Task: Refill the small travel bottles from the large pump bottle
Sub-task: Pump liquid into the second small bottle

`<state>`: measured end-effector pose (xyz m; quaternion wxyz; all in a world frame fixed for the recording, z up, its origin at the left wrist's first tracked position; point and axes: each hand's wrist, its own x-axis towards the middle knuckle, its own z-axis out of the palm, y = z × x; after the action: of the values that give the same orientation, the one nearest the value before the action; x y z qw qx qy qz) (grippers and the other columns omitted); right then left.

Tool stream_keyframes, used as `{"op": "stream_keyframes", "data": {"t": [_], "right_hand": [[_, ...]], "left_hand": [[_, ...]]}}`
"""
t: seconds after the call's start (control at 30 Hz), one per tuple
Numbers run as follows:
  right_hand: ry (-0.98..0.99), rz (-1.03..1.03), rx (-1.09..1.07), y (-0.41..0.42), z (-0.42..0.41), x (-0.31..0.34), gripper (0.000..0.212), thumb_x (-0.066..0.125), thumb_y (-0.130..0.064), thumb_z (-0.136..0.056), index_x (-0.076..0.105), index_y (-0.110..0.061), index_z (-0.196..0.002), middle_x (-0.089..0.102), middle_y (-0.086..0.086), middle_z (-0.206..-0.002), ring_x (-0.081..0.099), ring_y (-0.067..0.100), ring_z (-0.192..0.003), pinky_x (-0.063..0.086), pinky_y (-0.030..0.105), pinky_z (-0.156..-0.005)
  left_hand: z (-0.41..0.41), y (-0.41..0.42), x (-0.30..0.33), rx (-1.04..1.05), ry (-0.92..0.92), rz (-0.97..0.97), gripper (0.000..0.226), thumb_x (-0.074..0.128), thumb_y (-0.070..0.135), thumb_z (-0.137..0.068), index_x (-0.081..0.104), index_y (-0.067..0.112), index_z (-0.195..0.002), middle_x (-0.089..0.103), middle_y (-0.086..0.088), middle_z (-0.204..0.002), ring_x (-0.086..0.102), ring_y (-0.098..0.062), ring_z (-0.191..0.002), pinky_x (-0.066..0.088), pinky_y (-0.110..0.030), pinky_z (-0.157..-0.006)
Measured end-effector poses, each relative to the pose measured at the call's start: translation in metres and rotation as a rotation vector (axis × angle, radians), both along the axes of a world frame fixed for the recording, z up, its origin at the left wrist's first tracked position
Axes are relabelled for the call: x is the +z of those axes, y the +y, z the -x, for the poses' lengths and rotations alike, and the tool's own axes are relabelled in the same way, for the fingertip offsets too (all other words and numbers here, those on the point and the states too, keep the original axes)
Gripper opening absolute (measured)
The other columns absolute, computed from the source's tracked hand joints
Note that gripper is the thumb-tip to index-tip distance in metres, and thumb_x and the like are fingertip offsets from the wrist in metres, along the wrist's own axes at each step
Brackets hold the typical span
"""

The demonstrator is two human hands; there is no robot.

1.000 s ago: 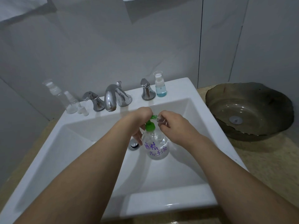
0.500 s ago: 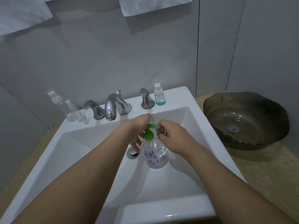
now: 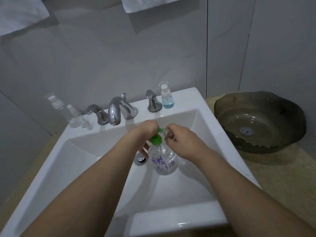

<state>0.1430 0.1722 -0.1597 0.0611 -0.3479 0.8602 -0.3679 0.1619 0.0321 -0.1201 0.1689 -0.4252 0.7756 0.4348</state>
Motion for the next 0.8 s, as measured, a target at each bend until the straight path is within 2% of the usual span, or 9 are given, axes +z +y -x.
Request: {"op": "stream_keyframes", "data": {"t": [0.13,0.27,0.33,0.43,0.53,0.67,0.8], "right_hand": [[0.001,-0.037,-0.006,-0.001,0.001,-0.002,0.019,0.050,-0.022,-0.091,0.056,-0.018,-0.108,0.060,-0.001,-0.105,0.057,0.021,-0.094,0.048,0.034,-0.079],[0.000,-0.043,-0.005,-0.001,0.000,-0.002,0.017,0.051,-0.021,-0.090,0.057,-0.017,-0.106,0.058,-0.003,-0.103,0.057,0.019,-0.094,0.047,0.032,-0.077],[0.001,-0.032,-0.001,0.000,0.000,-0.001,0.017,0.052,-0.020,-0.090,0.057,-0.017,-0.105,0.060,-0.001,-0.106,0.058,0.020,-0.094,0.049,0.034,-0.079],[-0.004,0.008,0.000,0.001,-0.001,0.000,0.015,0.053,-0.019,-0.090,0.057,-0.018,-0.104,0.061,-0.002,-0.104,0.056,0.016,-0.088,0.047,0.031,-0.076],[0.016,0.033,0.000,0.001,0.000,0.001,0.012,0.054,-0.019,-0.089,0.056,-0.020,-0.101,0.058,-0.007,-0.097,0.054,0.012,-0.084,0.043,0.028,-0.071],[0.015,0.043,-0.002,0.000,0.000,0.000,0.008,0.054,-0.019,-0.088,0.056,-0.021,-0.096,0.058,-0.008,-0.095,0.054,0.013,-0.084,0.044,0.028,-0.072],[0.020,0.060,0.000,0.000,0.001,-0.001,0.012,0.055,-0.018,-0.088,0.059,-0.019,-0.099,0.062,-0.005,-0.099,0.056,0.012,-0.085,0.045,0.027,-0.073]], "left_hand": [[0.000,0.005,-0.004,-0.002,0.025,0.083,0.039,0.029,0.015,-0.087,0.058,0.000,-0.109,0.060,-0.021,-0.102,0.062,-0.043,-0.085,0.055,-0.060,-0.064],[0.001,0.006,-0.005,0.013,0.026,0.087,0.039,0.028,0.020,-0.091,0.056,0.002,-0.111,0.058,-0.019,-0.102,0.061,-0.040,-0.086,0.056,-0.058,-0.068],[0.000,0.003,-0.004,0.022,0.015,0.039,0.042,0.028,0.031,-0.095,0.054,0.005,-0.115,0.058,-0.017,-0.107,0.059,-0.041,-0.093,0.054,-0.058,-0.076],[0.001,-0.008,-0.003,0.008,-0.036,-0.107,0.055,0.032,0.049,-0.094,0.050,0.007,-0.125,0.055,-0.017,-0.121,0.053,-0.046,-0.108,0.042,-0.069,-0.088],[0.002,-0.017,-0.002,-0.001,-0.054,-0.187,0.062,0.034,0.054,-0.089,0.050,0.009,-0.129,0.054,-0.018,-0.126,0.053,-0.046,-0.108,0.037,-0.075,-0.087],[-0.001,-0.012,0.001,-0.015,-0.043,-0.131,0.052,0.032,0.046,-0.094,0.053,0.008,-0.125,0.055,-0.016,-0.121,0.056,-0.043,-0.102,0.041,-0.071,-0.087],[-0.002,-0.003,0.004,-0.029,-0.014,-0.036,0.042,0.029,0.023,-0.091,0.058,0.004,-0.114,0.060,-0.017,-0.111,0.060,-0.043,-0.096,0.048,-0.068,-0.080]]}}
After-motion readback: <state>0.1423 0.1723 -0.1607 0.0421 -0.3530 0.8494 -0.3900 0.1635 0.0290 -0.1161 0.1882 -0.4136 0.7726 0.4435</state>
